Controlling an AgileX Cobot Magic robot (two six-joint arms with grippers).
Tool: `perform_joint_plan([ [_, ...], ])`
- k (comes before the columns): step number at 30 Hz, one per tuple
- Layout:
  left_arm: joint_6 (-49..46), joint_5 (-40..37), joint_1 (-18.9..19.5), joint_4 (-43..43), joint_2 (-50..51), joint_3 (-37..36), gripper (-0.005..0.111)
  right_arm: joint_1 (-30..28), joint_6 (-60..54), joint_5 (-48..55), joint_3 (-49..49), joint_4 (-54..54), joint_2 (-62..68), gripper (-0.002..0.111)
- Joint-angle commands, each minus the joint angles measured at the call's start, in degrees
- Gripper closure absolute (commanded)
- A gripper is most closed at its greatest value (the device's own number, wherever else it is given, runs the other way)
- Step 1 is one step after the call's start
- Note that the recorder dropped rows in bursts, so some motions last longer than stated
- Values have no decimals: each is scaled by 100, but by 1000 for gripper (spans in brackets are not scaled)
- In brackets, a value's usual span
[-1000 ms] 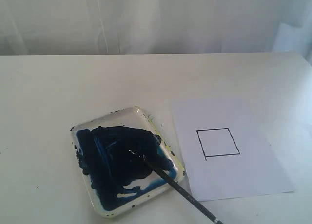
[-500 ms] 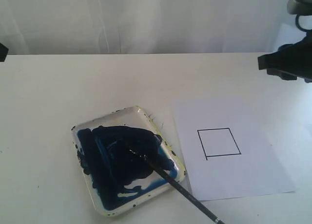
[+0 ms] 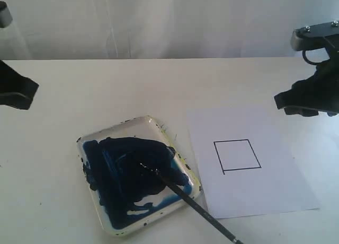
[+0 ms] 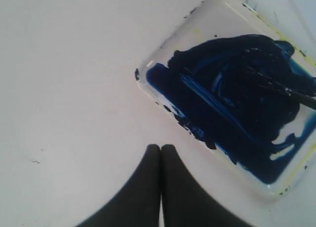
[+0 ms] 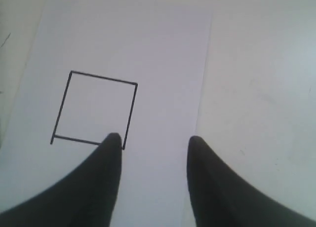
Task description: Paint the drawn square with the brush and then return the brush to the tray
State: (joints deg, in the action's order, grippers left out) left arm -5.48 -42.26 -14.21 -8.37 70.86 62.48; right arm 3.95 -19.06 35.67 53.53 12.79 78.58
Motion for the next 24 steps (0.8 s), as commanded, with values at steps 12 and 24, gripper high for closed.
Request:
perform_joint_plan([
  [12,-248,247,-648,-142,479,-110,107,1,-537,637,16,-260,808,67],
  [24,-851,170,-661,-646,673,-110,107,1,-831,438,16,-260,1393,67],
])
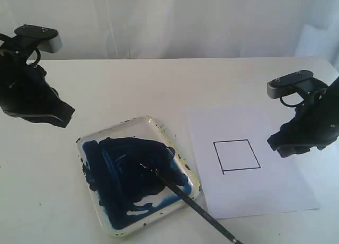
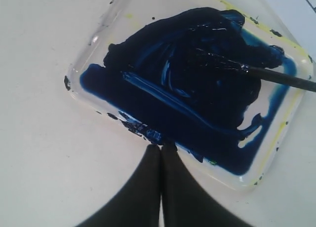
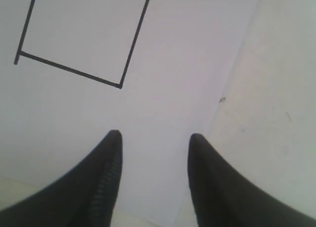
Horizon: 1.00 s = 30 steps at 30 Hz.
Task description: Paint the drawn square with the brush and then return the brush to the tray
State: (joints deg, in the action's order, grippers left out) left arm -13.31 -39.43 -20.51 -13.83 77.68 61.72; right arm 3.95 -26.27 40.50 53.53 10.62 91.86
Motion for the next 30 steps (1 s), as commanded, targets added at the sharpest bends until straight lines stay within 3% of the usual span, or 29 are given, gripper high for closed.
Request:
perform_joint_plan([
  [1,-56,-139,-32,-100,-8,-34,107,1,-110,-45,16,-67,78,67],
  [5,256,-262,-47,188,-8,-34,107,1,-76,75,16,-505,168,67],
  [11,571,-193,-679,748,-8,-34,107,1,-61,203,16,-516,392,67],
  [17,571,-84,-976,727,-8,-34,107,1,-299,12,16,-488,577,67],
  [26,560,-74,-1057,727,-8,-34,107,1,-1089,19,39,-406,1127,67],
  [30,560,-63,-1057,738,-8,-34,107,1,-2113,223,41,-29,1253,67],
])
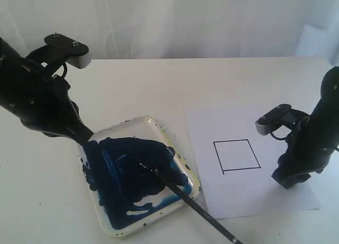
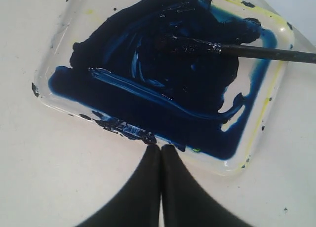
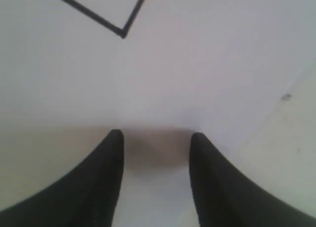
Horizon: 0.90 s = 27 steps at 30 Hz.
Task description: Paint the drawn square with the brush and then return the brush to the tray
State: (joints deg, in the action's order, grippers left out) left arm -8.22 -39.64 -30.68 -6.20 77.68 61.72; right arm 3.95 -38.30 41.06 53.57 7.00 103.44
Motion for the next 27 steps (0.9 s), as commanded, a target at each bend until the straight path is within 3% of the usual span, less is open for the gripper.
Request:
perform_joint_plan([
  [1,50,-42,-41,-25,-8,-34,107,1,-1051,210,60,414,94,67],
  [12,-70,-109,-41,-24,-8,-34,107,1,-1864,3,108,267,11,67],
  [18,-161,-143,-268,-1,-8,-34,107,1,-1850,-256,100,61,11,67],
  [24,-204,-132,-371,45,-8,-34,107,1,-1850,-267,100,49,11,52],
  [27,-204,-132,-371,35,-8,-34,107,1,-1850,-267,100,60,11,51],
])
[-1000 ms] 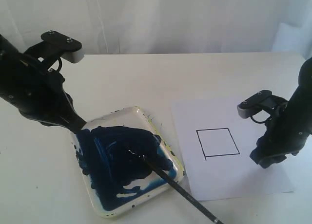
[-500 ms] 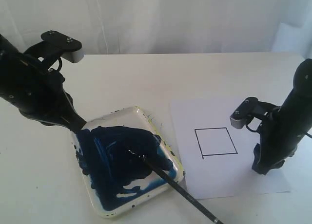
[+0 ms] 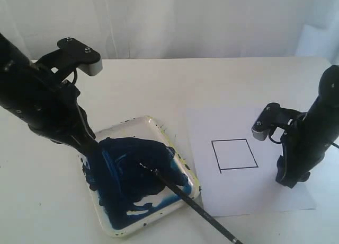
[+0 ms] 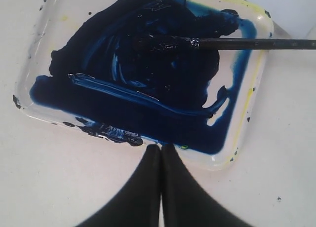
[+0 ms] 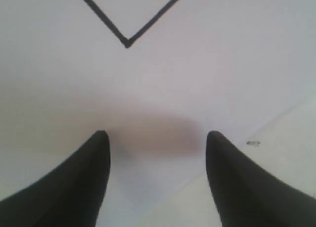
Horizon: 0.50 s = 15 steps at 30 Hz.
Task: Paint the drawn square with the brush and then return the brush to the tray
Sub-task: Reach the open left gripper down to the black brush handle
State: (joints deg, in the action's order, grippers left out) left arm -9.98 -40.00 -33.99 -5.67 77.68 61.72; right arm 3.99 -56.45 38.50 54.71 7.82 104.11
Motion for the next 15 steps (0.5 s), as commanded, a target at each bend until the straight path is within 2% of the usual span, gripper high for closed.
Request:
perform_joint_plan([
  [1,-27,-97,-39,-18,-8,-34,107,-3,-35,0,-14,-23,-55,51],
  [7,-231,-54,-80,-204,-8,-34,107,-3,-35,0,-14,-23,62,51],
  [15,-307,-3,-526,-194,-8,-34,107,-3,-35,11,-14,-48,279,51],
])
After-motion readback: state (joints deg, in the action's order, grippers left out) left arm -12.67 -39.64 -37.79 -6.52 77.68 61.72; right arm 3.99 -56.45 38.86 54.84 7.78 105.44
